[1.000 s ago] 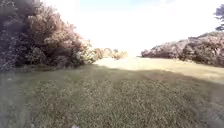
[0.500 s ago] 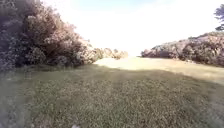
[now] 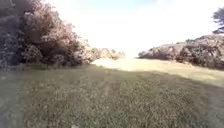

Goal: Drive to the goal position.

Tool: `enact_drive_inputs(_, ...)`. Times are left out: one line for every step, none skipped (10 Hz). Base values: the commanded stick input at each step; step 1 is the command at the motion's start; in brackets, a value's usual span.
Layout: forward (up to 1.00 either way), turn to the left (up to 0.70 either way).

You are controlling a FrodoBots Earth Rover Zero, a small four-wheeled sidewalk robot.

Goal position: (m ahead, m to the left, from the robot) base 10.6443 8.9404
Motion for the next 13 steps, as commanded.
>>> enact_drive_inputs(0.70,-0.27)
enact_drive_inputs(0.70,-0.23)
enact_drive_inputs(0.70,-0.03)
enact_drive_inputs(0.70,-0.03)
enact_drive_inputs(0.70,-0.15)
enact_drive_inputs(0.70,-0.16)
enact_drive_inputs(0.70,-0.05)
enact_drive_inputs(0.70,0.00)
enact_drive_inputs(0.70,-0.35)
enact_drive_inputs(0.70,-0.34)
enact_drive_inputs(0.70,-0.33)
enact_drive_inputs(0.70,-0.28)
enact_drive_inputs(0.70,-0.07)
